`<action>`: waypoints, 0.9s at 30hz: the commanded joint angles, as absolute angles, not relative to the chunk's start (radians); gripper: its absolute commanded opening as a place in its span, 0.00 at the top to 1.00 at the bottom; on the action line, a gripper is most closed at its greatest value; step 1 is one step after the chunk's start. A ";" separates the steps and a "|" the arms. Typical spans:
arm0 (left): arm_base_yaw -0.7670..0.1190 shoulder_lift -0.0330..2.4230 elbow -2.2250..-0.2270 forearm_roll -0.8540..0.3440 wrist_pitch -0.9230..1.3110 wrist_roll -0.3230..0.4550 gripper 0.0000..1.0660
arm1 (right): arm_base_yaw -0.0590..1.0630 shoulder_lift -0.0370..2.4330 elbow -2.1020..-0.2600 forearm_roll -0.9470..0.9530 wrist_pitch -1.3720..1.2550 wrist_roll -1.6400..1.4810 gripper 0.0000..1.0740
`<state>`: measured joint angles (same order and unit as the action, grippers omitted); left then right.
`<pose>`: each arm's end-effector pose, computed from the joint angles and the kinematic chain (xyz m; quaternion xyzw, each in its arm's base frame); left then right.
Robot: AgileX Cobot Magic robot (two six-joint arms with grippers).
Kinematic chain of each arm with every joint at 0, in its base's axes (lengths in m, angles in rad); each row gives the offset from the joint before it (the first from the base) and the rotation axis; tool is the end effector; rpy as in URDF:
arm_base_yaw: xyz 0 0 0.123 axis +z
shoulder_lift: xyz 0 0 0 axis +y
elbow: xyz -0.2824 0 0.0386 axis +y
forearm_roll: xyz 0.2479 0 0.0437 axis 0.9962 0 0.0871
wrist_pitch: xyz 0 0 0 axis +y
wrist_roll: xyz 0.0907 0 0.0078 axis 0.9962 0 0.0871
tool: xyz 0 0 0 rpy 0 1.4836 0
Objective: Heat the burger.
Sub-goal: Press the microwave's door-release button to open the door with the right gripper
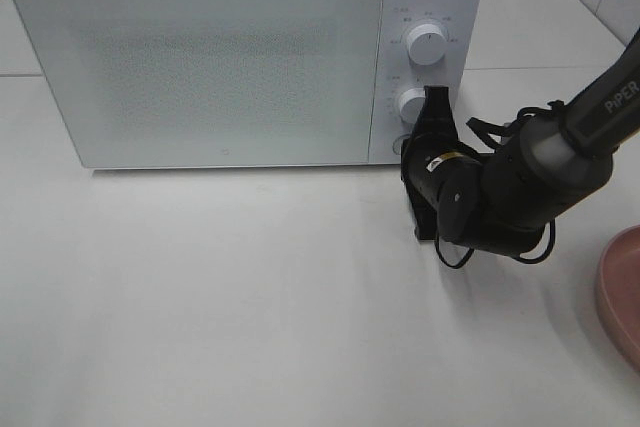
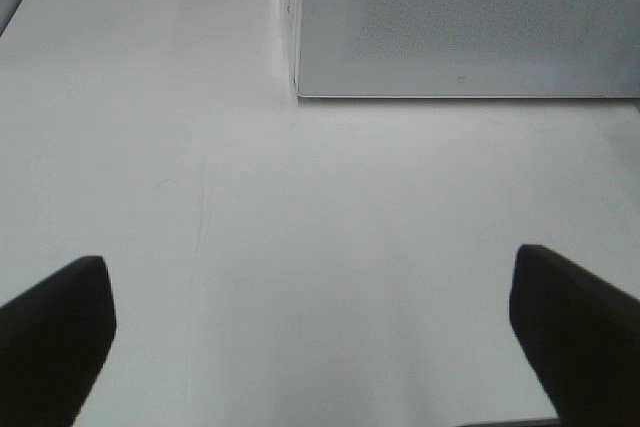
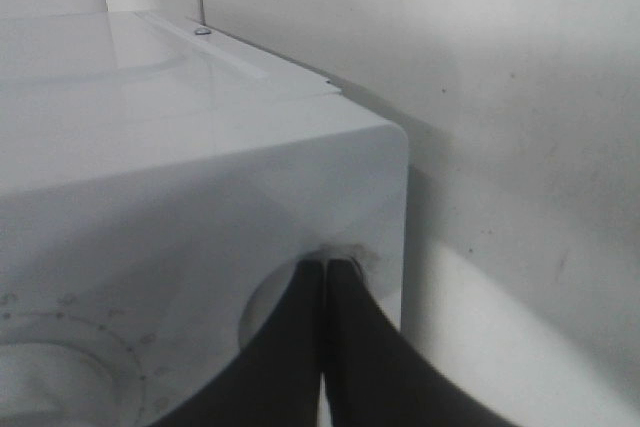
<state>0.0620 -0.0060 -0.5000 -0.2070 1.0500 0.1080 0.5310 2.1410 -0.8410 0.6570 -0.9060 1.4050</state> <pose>-0.0053 -0.0166 0.2794 0.0232 0.8440 -0.0582 0.5327 0.3379 0.1477 0.0799 0.6046 0.5605 0.4111 0.3889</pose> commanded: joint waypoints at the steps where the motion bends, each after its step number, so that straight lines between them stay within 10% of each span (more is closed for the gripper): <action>1: 0.067 -0.030 -0.498 -0.210 1.035 0.104 0.04 | 0.530 2.134 -0.856 0.623 -0.939 1.426 1.00; 27: 0.067 -0.030 -0.498 -0.210 1.035 0.104 0.04 | 0.527 2.207 -1.008 0.677 -1.129 1.375 1.00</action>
<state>0.0620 -0.0060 -0.5000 -0.2070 1.0500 0.1080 0.5510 2.1970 -0.9270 0.7300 -0.9410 1.3900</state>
